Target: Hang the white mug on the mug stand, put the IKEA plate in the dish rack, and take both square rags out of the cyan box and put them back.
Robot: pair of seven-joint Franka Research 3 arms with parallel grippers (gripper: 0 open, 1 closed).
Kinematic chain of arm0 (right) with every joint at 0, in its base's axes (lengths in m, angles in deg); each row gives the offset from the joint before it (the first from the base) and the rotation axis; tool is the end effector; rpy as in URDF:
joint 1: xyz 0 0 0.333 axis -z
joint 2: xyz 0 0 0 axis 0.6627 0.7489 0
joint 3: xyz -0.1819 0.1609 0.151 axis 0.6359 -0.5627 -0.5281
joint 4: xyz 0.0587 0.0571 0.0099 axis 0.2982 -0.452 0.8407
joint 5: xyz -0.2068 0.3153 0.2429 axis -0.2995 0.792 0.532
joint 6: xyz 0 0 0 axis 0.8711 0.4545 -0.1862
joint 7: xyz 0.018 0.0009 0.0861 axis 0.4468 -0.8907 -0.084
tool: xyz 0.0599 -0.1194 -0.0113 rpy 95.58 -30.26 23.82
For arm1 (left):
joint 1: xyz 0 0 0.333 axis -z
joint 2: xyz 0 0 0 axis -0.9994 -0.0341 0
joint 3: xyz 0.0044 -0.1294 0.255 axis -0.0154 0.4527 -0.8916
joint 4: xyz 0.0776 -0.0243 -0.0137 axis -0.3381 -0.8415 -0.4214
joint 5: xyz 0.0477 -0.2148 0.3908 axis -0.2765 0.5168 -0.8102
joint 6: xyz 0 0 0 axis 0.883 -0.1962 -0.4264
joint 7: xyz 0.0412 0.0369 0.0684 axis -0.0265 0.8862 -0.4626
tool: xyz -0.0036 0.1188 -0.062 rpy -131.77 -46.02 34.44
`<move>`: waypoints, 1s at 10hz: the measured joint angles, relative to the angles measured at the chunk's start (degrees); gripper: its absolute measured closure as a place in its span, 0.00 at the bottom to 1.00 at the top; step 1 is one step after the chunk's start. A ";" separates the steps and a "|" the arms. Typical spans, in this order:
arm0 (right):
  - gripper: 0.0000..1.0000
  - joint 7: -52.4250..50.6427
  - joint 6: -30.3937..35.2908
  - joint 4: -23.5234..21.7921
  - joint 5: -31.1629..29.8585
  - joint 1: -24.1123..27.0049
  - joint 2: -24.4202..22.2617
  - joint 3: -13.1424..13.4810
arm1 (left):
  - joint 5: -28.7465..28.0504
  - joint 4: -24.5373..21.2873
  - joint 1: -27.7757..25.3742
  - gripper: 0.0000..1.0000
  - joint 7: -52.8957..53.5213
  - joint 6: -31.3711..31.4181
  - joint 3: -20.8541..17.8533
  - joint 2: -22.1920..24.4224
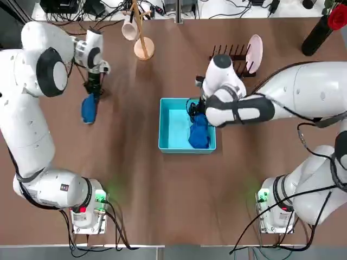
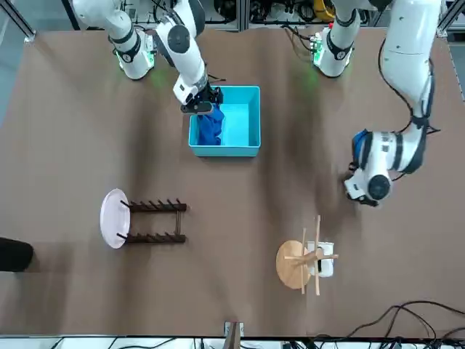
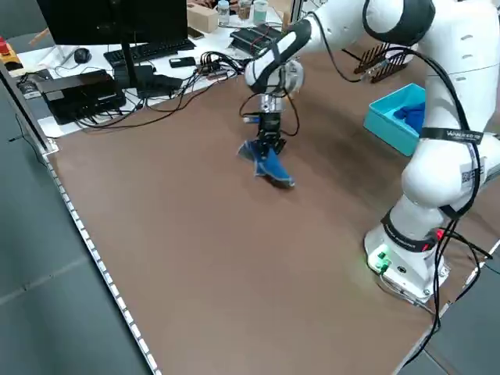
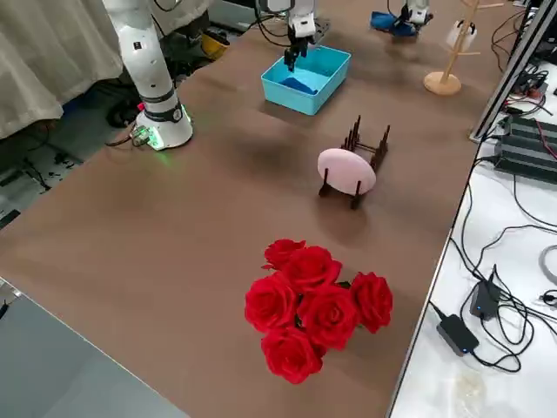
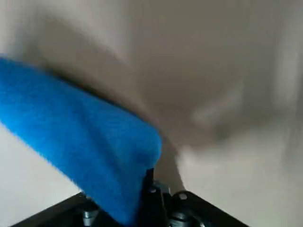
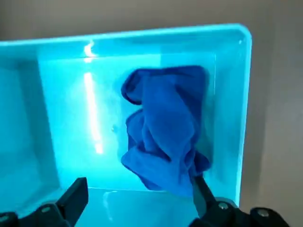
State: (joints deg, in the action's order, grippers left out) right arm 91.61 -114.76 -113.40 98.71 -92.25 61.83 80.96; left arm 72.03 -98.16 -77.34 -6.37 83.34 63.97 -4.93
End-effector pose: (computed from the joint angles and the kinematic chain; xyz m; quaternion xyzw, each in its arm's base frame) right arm 0.3308 0.4235 0.1941 -0.9965 0.0220 0.0463 0.0668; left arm 0.5470 -0.0323 0.0556 -0.9478 0.1445 0.2505 0.1342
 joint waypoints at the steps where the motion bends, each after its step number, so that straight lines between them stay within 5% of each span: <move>1: 0.03 0.00 -1.62 -1.06 0.00 -0.18 0.57 0.03 | 0.20 0.55 0.14 0.93 -1.97 -0.13 2.97 0.07; 6: 0.12 0.32 -10.92 -2.15 0.00 -0.32 8.24 0.14 | 5.06 3.33 0.29 0.93 -9.95 0.73 14.32 0.02; 7: 0.21 1.55 -11.63 -2.09 0.00 -0.40 8.98 0.14 | 5.21 3.31 0.63 0.93 -11.74 1.23 15.35 -0.14; 10: 0.73 3.93 -11.62 -1.76 0.00 -0.39 8.73 0.70 | 5.20 2.29 1.08 0.93 -13.05 0.78 14.93 -0.40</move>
State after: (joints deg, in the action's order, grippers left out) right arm 95.54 -126.38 -115.16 98.71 -92.64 70.55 81.66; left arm 77.23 -95.86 -76.26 -19.42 84.12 78.90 -5.33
